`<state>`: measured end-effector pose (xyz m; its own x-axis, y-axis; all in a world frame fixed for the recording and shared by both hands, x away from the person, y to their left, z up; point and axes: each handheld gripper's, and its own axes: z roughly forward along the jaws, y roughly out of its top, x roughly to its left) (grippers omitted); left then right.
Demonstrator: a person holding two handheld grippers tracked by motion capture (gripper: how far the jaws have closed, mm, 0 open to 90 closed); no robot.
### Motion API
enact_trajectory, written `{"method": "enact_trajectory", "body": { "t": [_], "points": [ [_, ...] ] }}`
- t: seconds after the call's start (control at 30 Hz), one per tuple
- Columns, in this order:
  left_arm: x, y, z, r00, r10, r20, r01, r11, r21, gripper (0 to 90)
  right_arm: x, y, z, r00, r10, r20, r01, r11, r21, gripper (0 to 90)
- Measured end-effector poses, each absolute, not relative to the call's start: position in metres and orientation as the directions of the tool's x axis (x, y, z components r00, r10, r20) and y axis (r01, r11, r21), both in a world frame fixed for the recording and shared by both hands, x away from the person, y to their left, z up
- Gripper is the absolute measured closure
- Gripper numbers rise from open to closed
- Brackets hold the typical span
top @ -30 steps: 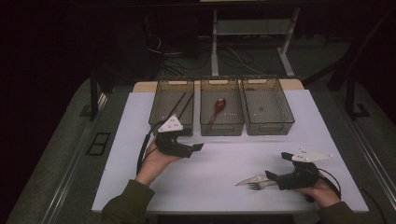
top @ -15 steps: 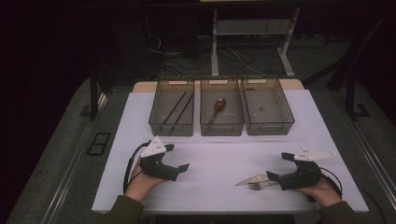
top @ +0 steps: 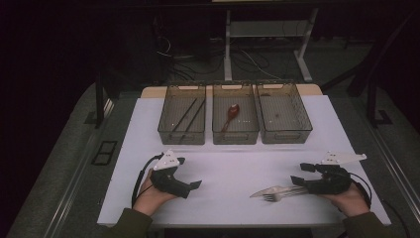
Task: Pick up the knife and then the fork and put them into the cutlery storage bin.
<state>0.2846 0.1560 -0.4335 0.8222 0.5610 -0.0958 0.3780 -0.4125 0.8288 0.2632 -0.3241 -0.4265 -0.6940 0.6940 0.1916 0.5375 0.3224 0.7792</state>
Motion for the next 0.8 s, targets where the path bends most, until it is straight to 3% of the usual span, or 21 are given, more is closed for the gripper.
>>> {"method": "enact_trajectory", "body": {
  "t": [0.27,0.47,0.8],
  "points": [
    [0.284,0.156,-0.433,0.825,0.557,-0.094,0.374,-0.413,0.830,0.0,0.264,-0.337,-0.425,-0.682,0.707,0.186,0.579,0.367,0.728,70.5],
    [0.284,0.156,-0.433,0.826,0.556,-0.094,0.373,-0.412,0.832,0.0,0.259,-0.347,-0.426,-0.694,0.697,0.180,0.587,0.402,0.703,88.5],
    [0.284,0.155,-0.433,0.826,0.555,-0.098,0.377,-0.415,0.828,0.0,0.253,-0.330,-0.436,-0.773,0.615,0.153,0.541,0.514,0.666,89.0]
  ]
}}
